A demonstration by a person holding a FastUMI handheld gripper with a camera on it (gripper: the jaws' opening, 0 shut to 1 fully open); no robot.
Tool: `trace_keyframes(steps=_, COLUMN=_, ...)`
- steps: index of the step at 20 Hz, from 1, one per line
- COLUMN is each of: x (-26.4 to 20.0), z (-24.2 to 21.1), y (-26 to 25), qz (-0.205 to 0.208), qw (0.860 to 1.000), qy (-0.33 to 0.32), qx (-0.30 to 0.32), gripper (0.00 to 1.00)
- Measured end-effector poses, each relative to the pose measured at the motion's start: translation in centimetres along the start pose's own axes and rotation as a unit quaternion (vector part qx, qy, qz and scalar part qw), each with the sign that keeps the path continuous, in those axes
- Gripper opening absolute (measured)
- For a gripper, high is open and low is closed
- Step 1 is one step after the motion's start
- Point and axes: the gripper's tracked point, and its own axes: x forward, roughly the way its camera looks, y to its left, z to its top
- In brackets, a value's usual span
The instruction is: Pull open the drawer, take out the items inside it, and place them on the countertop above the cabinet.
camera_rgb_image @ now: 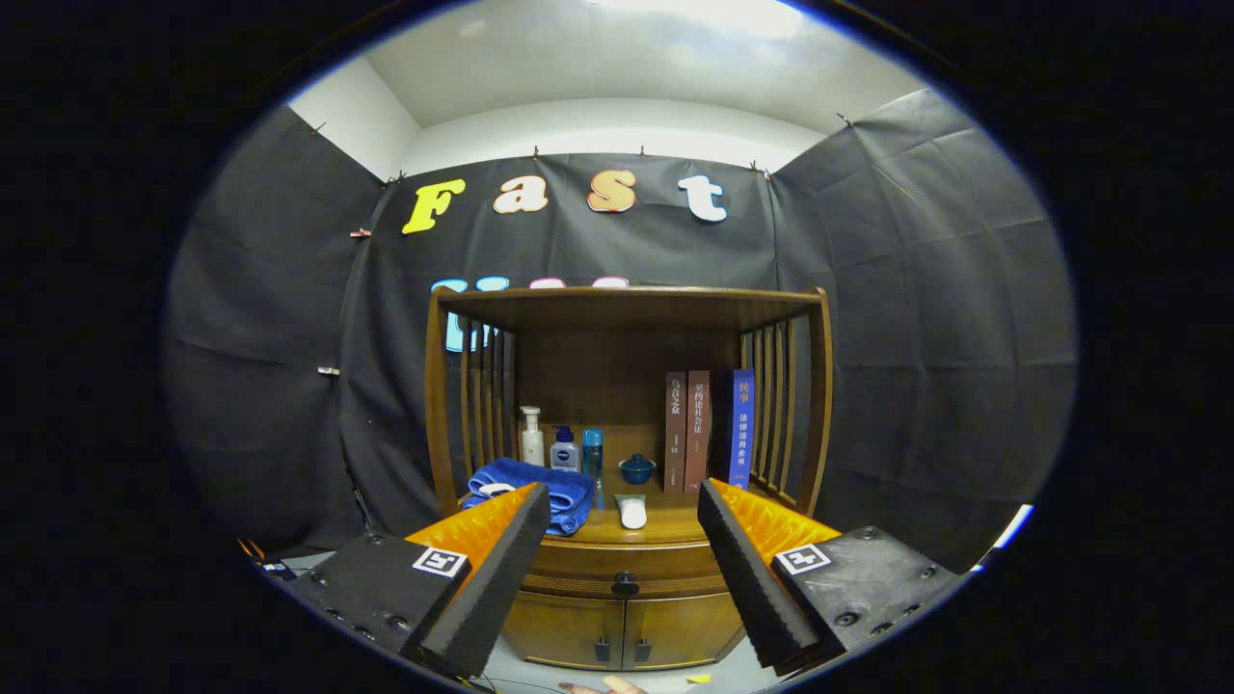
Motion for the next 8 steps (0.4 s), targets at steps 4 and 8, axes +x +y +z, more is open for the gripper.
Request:
trace_keyframes(steps=4, x=-0.3, z=-0.1, y=0.6, qz=0.007, qw=1.0, qy=0.001, qx=-0.001, gripper=1.0)
trace_keyframes(steps=8, x=0.2, z=-1.2, y=0.4, qz=0.006, qw=1.0, qy=0.021, qx=-0.003, gripper=1.0)
